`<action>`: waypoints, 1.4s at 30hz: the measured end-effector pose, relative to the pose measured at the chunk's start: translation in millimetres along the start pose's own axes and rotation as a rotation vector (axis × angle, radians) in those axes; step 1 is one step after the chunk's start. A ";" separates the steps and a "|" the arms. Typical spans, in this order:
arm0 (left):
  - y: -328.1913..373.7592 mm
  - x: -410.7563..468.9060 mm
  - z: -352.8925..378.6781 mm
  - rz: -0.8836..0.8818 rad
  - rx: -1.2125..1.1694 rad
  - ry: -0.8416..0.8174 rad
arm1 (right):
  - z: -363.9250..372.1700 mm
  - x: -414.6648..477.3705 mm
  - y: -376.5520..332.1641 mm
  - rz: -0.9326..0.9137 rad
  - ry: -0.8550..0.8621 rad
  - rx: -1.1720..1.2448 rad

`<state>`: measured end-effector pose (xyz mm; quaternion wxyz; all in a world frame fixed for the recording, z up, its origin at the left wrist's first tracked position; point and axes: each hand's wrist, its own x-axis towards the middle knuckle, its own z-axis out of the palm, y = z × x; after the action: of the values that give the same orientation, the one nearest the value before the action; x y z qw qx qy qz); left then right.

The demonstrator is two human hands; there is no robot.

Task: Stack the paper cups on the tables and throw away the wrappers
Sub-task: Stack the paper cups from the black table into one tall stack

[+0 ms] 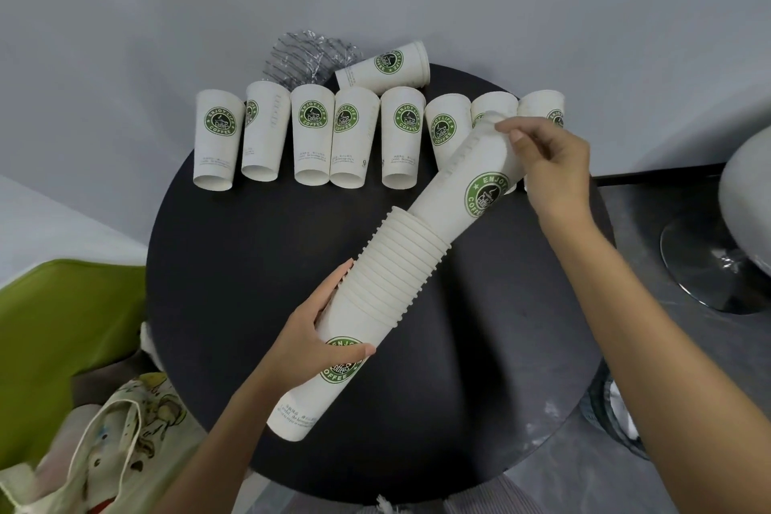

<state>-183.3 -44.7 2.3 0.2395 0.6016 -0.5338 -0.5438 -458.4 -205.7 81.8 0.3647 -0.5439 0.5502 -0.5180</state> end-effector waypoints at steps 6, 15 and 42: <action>5.7 0.0 0.9 0.003 -0.059 -0.004 | 26.7 -19.9 0.1 0.023 -0.139 0.037; 11.1 4.0 -1.2 0.008 -0.093 -0.001 | 51.0 -46.7 -0.7 0.069 -0.289 0.039; 13.6 6.9 -14.6 0.028 -0.211 0.032 | 88.4 -57.1 -6.9 0.077 -0.376 0.001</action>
<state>-176.3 -59.4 15.7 0.3178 0.5742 -0.4780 -0.5838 -363.4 -164.4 61.9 0.4807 -0.6096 0.4925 -0.3933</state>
